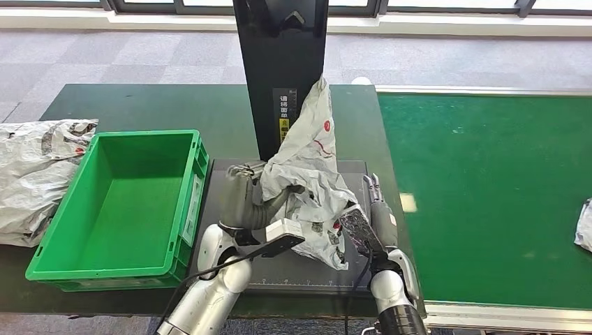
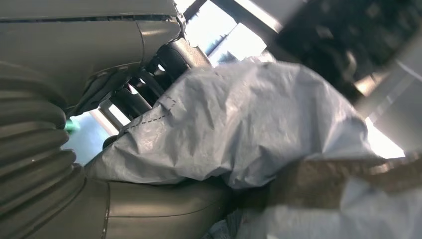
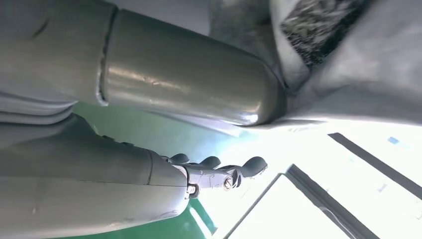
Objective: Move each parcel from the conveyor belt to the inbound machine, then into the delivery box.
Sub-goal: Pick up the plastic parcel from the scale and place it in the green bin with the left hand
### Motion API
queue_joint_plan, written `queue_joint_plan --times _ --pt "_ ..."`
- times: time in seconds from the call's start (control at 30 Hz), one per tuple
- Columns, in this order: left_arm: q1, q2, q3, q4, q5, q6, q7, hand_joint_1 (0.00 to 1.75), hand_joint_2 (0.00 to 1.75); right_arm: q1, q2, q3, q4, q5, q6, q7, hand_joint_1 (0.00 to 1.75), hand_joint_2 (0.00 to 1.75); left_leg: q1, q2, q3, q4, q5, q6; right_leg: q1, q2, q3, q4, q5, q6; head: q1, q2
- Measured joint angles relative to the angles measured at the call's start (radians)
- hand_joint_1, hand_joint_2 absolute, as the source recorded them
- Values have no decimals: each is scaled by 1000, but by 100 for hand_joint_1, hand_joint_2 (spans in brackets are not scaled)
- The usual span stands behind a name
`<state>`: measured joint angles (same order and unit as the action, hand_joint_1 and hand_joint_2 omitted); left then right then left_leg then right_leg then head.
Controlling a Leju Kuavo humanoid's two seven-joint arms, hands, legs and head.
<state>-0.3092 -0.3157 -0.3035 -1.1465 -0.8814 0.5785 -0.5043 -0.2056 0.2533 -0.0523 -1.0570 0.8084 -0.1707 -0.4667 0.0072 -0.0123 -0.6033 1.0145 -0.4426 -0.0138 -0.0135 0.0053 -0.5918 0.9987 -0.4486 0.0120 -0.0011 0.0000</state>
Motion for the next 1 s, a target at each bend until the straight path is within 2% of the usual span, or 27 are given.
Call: queue_joint_plan --times 0.27,0.43,0.57,0.8,1.0 --pt "19 4 80 -56 0 72 -2 175 175 6 0 0 -52 -65 22 -39 0 0 0 0 0 0 0 0 0 0 0 0 0 0 0 0" --pt "38 6 151 -126 -64 111 8 175 175 6 0 0 -52 -81 36 -57 0 0 0 0 0 0 0 0 0 0 0 0 0 0 0 0" --pt "52 9 212 -182 -102 114 21 175 175 5 0 0 -52 -86 40 -65 0 0 0 0 0 0 0 0 0 0 0 0 0 0 0 0" --pt "63 12 261 -223 -99 118 25 175 175 7 0 0 -52 -103 47 -70 0 0 0 0 0 0 0 0 0 0 0 0 0 0 0 0" --pt "67 12 292 -223 -124 120 53 175 175 8 0 0 -62 -160 96 -85 0 0 0 0 1 0 0 0 0 0 0 0 0 0 0 0"
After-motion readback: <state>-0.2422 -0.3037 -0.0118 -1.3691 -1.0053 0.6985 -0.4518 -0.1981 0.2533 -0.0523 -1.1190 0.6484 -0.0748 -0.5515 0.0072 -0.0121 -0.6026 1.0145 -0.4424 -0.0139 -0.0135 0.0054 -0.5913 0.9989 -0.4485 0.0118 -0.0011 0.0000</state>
